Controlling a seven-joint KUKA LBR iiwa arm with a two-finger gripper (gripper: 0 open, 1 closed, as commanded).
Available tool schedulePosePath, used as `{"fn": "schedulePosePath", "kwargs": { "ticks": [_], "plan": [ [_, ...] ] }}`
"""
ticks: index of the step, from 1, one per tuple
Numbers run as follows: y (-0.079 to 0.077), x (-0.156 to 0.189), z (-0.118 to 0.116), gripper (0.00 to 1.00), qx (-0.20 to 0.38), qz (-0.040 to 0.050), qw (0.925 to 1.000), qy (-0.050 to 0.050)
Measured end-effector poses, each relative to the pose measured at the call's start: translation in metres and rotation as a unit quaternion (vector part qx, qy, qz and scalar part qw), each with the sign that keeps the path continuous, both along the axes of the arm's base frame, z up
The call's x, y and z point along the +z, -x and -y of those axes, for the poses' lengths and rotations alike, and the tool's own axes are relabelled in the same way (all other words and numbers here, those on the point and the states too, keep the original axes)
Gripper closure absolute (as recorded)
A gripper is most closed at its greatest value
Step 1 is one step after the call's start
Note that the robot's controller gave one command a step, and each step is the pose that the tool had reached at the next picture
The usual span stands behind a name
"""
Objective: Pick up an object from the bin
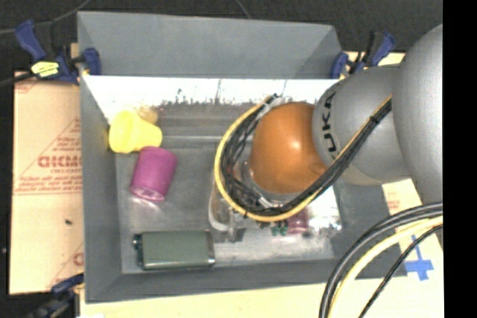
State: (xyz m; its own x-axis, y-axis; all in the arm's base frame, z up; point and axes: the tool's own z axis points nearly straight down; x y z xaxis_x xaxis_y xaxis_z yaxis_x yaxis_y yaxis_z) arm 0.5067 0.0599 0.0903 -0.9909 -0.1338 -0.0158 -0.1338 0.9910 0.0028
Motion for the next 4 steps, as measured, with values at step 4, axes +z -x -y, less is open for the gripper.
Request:
{"fn": "schedulePosePath", "kwargs": {
  "ticks": [4],
  "plan": [
    [-0.001,0.052,0.0,1.0,-0.001,0.001,1.0,0.0]
  ]
}}
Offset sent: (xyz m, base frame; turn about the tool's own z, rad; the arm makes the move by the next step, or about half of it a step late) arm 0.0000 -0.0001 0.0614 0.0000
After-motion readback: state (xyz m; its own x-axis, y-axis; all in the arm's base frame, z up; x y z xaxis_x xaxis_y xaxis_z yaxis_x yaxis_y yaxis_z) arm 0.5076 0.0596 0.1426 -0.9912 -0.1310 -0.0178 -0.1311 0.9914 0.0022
